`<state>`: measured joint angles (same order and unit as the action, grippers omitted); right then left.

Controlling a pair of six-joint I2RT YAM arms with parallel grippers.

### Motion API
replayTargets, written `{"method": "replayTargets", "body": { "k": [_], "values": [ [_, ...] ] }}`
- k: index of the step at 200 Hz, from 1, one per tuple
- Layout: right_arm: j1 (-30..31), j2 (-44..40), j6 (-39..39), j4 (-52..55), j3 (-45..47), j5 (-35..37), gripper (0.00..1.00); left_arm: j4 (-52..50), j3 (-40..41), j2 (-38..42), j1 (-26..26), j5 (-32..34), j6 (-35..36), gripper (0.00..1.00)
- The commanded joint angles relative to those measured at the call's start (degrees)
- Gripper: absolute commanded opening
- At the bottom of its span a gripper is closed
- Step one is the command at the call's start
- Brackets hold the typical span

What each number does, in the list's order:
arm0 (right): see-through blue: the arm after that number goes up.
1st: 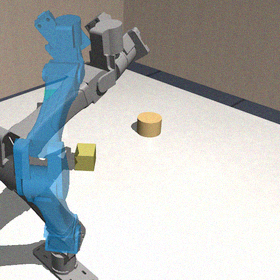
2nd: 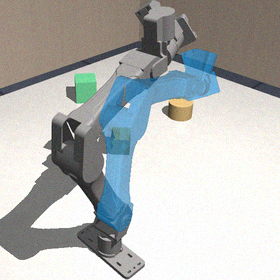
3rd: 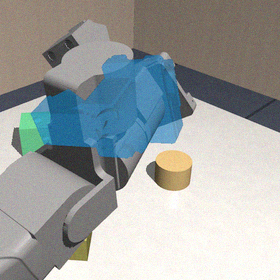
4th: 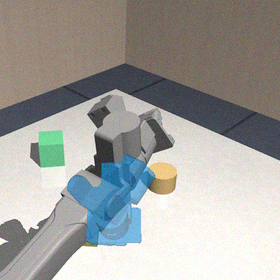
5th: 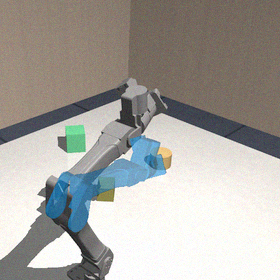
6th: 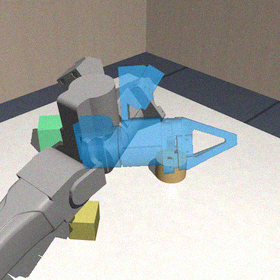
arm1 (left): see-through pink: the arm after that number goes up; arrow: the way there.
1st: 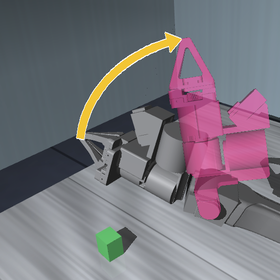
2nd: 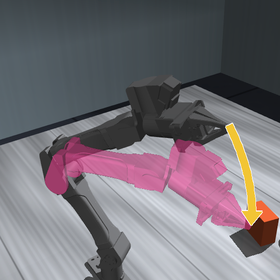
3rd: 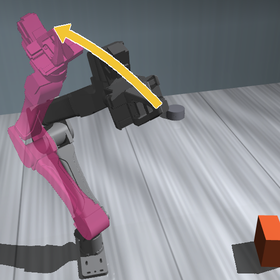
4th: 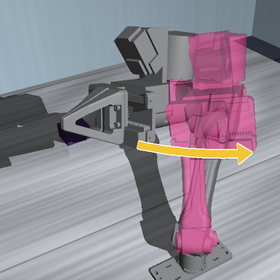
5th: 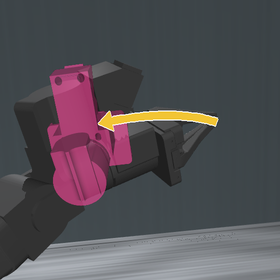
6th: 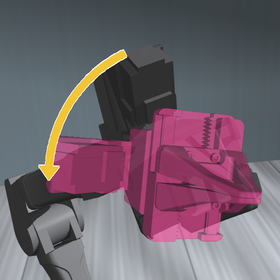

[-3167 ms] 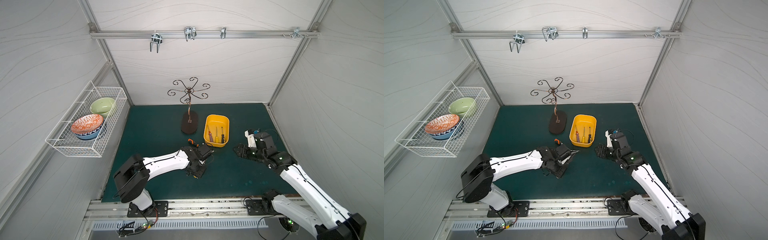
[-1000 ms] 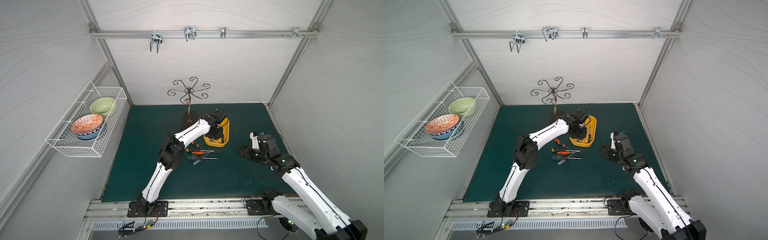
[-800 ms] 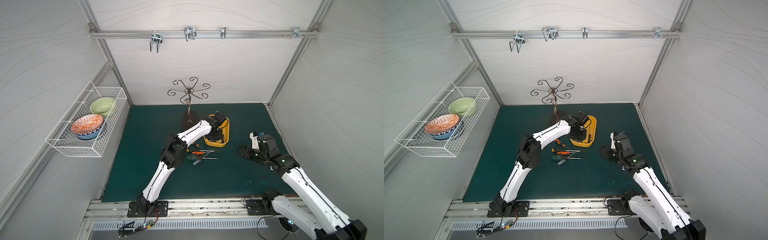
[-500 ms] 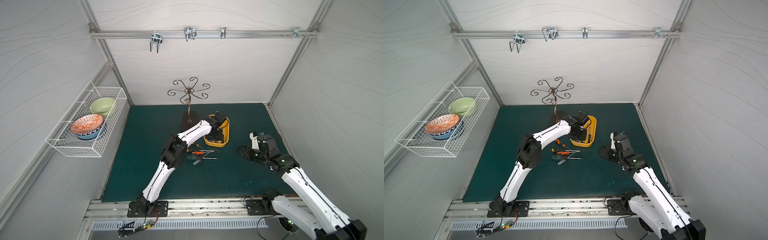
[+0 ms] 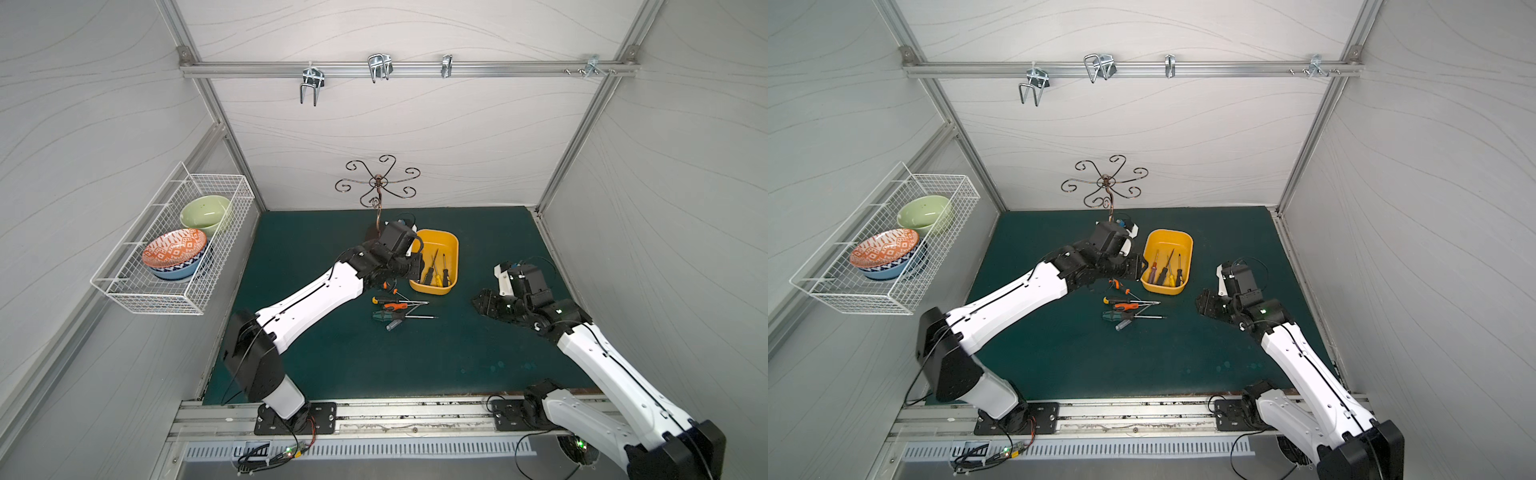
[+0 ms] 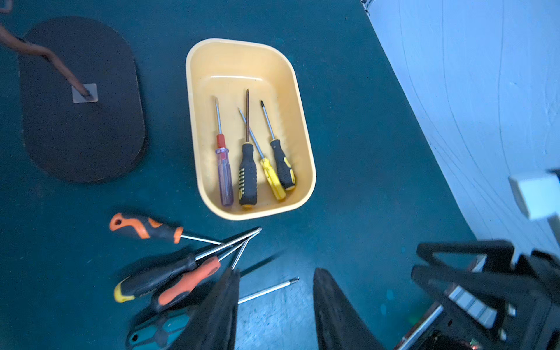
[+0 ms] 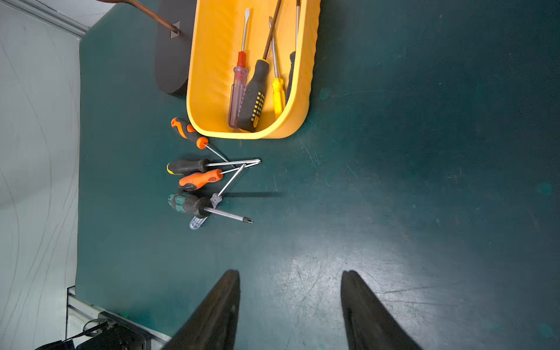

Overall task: Put the screwdriver on the desktop into the storage box
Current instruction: Pick up the screwdriver from the center of the board.

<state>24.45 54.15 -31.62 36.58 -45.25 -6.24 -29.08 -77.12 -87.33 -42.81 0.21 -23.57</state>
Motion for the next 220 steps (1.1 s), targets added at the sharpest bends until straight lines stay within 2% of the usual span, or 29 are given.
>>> {"method": "replayTargets", "body": {
  "k": [1, 44, 74, 93, 116, 145, 220],
  "values": [
    [1.92, 1.03, 1.11, 1.78, -2.24, -0.32, 0.57, 5.08, 8.33, 3.20, 0.59, -2.99, 10.16, 0.45],
    [3.55, 2.49, -0.19, 0.70, -2.21, -0.57, 0.57, -0.05, 17.53, 8.47, 0.68, -8.45, 32.41, 0.52],
    [3.68, 2.64, -0.42, 0.60, -2.39, -0.43, 0.57, 0.01, 21.35, 9.89, 0.71, -7.55, 41.51, 0.61],
    [3.70, 2.58, -0.01, 0.90, -2.62, -0.11, 0.57, -4.58, 18.70, 6.40, 0.96, -5.70, 44.91, 0.61],
    [3.75, 2.59, 0.33, 0.95, -2.73, 0.21, 0.57, -8.83, 15.59, 1.48, 1.01, -3.66, 49.20, 0.54],
    [3.68, 2.39, 0.50, 0.89, -2.49, 0.47, 0.57, -9.08, 13.66, -2.69, 1.37, -2.14, 53.02, 0.49],
    [3.59, 2.41, 0.22, -0.22, -0.98, 0.42, 0.57, -11.83, 7.66, -12.85, 1.50, 0.89, 59.02, 0.46]
  ]
}}
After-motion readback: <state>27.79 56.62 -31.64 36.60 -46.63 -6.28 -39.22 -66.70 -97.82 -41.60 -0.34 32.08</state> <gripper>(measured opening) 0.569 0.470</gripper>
